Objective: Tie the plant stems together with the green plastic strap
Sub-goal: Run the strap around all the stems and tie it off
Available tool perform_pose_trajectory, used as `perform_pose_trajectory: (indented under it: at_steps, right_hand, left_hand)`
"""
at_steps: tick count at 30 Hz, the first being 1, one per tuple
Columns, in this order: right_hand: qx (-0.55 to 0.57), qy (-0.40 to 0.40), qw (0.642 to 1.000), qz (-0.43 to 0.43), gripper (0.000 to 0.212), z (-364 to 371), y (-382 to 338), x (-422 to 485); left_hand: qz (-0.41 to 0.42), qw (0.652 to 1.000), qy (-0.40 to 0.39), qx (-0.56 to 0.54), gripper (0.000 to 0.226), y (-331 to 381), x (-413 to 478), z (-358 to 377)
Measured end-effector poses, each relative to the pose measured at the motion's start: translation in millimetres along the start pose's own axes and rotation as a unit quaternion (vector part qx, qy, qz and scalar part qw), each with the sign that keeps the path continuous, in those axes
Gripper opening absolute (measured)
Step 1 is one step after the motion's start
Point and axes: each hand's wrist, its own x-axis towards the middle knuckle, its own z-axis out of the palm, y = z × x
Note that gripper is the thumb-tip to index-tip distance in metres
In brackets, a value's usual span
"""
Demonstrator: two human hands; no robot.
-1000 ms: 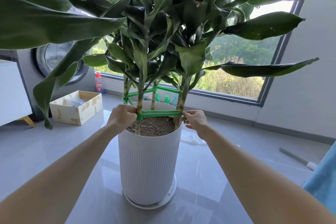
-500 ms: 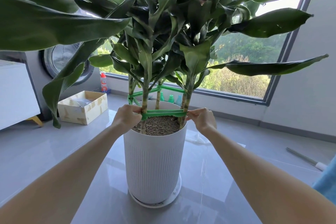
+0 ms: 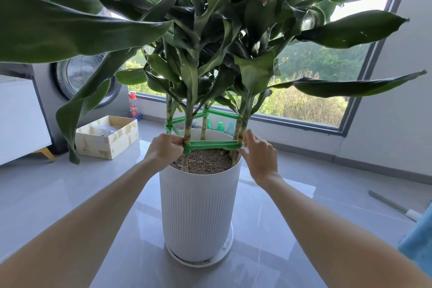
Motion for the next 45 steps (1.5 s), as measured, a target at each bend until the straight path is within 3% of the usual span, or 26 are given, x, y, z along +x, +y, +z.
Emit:
perform_pose_trajectory:
  at_steps: [5,12,19,24,28,32,37,45]
  right_hand:
    - [-0.012,0.037,0.996,-0.079,0.023,2,5,0]
    - [0.064,-0.035,0.993,-0.098,0.01,-1,13,7]
    - [0.078,-0.076,0.991,-0.08,0.002,-11,11,19]
    - [0.061,-0.127,0.987,-0.083,0.018,-20,3,29]
    - [0.036,-0.156,0.986,-0.042,0.016,-23,-7,39]
    - [0.048,-0.214,0.975,-0.024,0.025,-25,-16,46]
    - [0.095,-0.316,0.944,0.007,0.021,-32,-17,57]
    - [0.016,-0.22,0.974,-0.049,0.016,-16,-19,43]
  left_hand:
    - [0.001,1.0,-0.003,0.001,0.029,-1,0,-1]
    - [0.003,1.0,-0.002,0.008,0.03,-3,3,-1]
    - [0.002,1.0,0.001,0.004,0.03,-3,3,0]
    - [0.002,1.0,-0.001,0.0,0.03,-6,5,0]
    - [-0.001,1.0,-0.004,-0.001,0.032,-9,7,1]
    - [0.003,1.0,-0.004,0.003,0.031,-10,8,1]
    - [0.008,1.0,-0.01,0.002,0.03,-13,10,0]
    - [0.012,1.0,0.002,0.005,0.032,-14,11,4]
